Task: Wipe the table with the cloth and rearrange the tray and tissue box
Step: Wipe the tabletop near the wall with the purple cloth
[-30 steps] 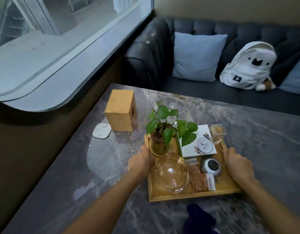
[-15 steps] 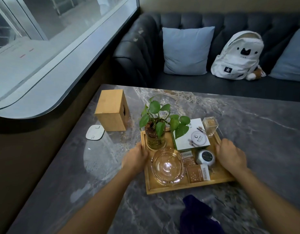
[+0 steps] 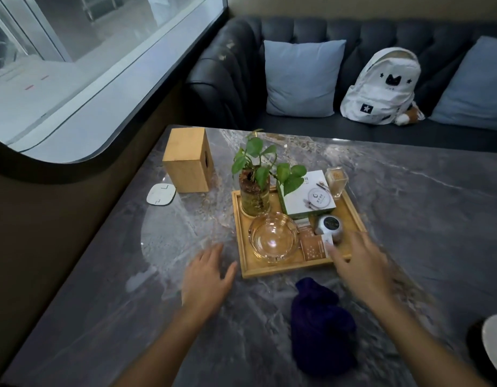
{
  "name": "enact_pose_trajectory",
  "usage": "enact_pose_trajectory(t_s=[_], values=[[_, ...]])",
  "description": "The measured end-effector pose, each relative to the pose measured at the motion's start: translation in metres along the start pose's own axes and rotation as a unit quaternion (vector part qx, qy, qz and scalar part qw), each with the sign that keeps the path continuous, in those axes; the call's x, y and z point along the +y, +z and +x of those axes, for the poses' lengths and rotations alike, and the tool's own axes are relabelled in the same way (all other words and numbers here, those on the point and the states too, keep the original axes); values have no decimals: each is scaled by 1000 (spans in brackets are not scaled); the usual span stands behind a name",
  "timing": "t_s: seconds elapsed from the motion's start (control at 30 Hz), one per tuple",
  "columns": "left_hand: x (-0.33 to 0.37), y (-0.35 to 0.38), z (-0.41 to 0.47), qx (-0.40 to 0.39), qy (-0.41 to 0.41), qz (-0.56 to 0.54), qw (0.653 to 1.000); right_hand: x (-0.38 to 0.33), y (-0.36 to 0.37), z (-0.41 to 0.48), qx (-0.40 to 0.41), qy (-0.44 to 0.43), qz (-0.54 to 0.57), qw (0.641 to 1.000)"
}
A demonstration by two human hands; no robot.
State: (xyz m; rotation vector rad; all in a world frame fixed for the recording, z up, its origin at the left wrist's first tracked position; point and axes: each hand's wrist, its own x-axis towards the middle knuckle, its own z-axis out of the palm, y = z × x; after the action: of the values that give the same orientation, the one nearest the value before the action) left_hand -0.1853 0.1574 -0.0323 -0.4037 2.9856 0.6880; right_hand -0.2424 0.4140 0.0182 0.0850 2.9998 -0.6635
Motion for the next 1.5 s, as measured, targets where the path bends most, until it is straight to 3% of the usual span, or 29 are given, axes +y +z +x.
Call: enact_pose_trajectory(t_s=[0.1,0.2,0.4,0.57,0.67,0.87,1.03,1.2,1.27,1.33,1.4,1.5], values=[[-7,17,-30,-13,-2,52,999,-1,12,-40,-119,-3,-28,992],[-12,33,-52,-30,-15,81,996,3,28,-72,-188,-27,-55,980],[-17,46,-62,-10,0,91,996,10,45,-91,-193,-72,-101,973],[-11,35,-60,-33,3,85,996,0,43,-93,-180,-106,-48,977],[-15,23,-64,10,-13,35,999,-13,41,-89,-193,-120,-5,974],[-47,-8,-76,104,-122,-32,987,-60,43,-75,-242,-200,73,947],[-102,-33,-88,162,-217,-20,962,-116,63,-51,-264,-270,90,922],[-161,-45,-102,143,-285,10,948,-173,89,-18,-274,-306,119,904],[-178,-50,-105,135,-320,2,938,-191,101,-5,-248,-335,49,908],[-190,-56,-106,146,-339,-12,929,-203,111,3,-171,-361,-72,914],[-198,-61,-105,144,-350,-31,925,-209,120,1,-128,-386,-111,907],[-209,-63,-102,129,-345,-26,929,-204,141,-5,-167,-436,-162,869]])
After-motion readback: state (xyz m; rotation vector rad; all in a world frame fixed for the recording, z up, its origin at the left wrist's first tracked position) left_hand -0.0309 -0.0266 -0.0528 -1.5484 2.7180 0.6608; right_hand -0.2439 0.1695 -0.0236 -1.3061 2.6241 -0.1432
